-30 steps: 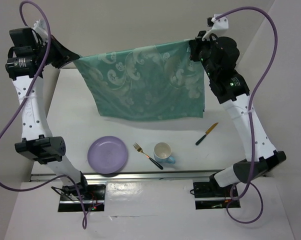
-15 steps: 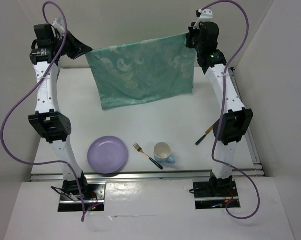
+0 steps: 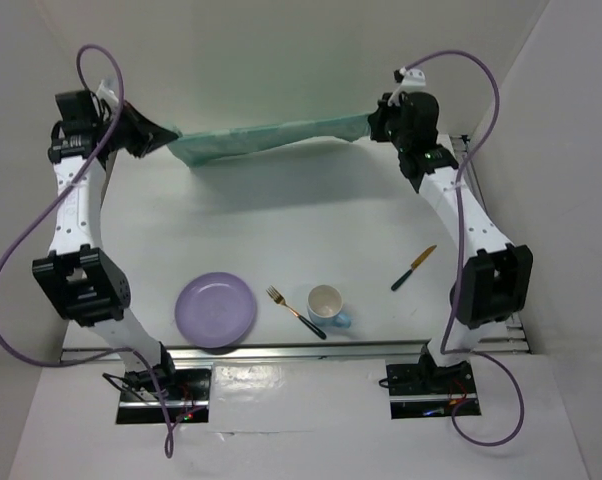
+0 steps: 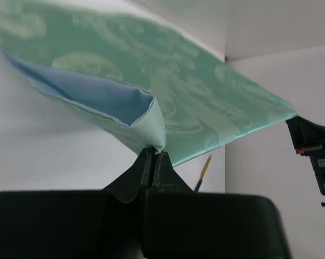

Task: Set the dinner table for one person

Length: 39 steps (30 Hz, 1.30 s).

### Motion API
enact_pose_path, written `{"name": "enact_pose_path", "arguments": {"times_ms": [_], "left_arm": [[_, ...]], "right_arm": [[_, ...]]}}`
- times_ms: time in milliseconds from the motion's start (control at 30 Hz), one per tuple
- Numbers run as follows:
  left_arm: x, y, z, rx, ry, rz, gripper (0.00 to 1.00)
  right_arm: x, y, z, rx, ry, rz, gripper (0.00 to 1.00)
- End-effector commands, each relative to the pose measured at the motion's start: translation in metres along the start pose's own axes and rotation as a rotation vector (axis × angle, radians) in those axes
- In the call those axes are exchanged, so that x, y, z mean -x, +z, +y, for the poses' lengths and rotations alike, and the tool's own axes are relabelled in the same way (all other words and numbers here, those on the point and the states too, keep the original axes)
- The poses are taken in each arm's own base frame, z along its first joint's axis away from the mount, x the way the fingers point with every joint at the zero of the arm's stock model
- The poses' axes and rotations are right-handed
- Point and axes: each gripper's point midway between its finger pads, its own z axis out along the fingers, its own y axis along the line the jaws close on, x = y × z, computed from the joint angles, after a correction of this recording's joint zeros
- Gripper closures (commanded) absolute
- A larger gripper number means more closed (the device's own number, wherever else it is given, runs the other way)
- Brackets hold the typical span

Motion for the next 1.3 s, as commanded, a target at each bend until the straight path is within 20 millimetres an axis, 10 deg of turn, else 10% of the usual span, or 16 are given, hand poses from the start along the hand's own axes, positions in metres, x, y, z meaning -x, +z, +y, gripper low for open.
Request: {"name": "enact_pose_path", "arguments": {"times_ms": [0,67,167,233,400,467,500,633,733,800,1000,1267], "left_arm": [[-0.023,-0.031,0.015,0.046,0.068,-0.053,1.00],[-0.074,-0.026,0.052,0.108,0.018,0.031,0.85],[-0.123,-0.030,0.090,0.232,-0.048,0.121,0.25],[-0.130,-0.031,0.107,0.303,-0.064,0.136,0.11],[-0.106,-0.037,0.105,0.421,-0.011,0.086,0.03],[-0.101,-0.033,0.099,0.441,0.018,0.074,0.11],[-0.107,-0.024,0.093,0.427,0.032,0.100,0.39],[-0.132,0.017,0.095,0.445,0.061,0.213,1.00],[-0.154,0.046,0.100,0.461,0.058,0.296,1.00],[-0.175,0.068,0.117,0.498,0.043,0.348,1.00],[-0.224,0.097,0.157,0.573,-0.007,0.438,1.00],[-0.242,0.101,0.176,0.630,0.011,0.461,1.00]], "right_arm": [[-0.007,-0.036,-0.025,-0.091,0.085,-0.050,1.00],[-0.056,-0.055,-0.014,-0.039,0.096,0.039,1.00],[-0.126,-0.082,-0.002,-0.001,0.109,0.200,0.52],[-0.156,-0.096,0.002,-0.006,0.113,0.280,0.21],[-0.167,-0.133,-0.002,-0.064,0.111,0.322,0.06],[-0.152,-0.133,-0.002,-0.073,0.111,0.292,0.06],[-0.138,-0.130,0.001,-0.069,0.112,0.274,0.09],[-0.132,-0.096,0.011,-0.030,0.122,0.343,0.24],[-0.160,-0.057,0.019,-0.010,0.130,0.506,0.54],[-0.195,-0.031,0.020,0.000,0.149,0.644,0.97],[-0.266,-0.013,0.006,-0.029,0.313,0.790,1.00],[-0.347,-0.064,-0.014,-0.150,0.406,0.872,1.00]]}}
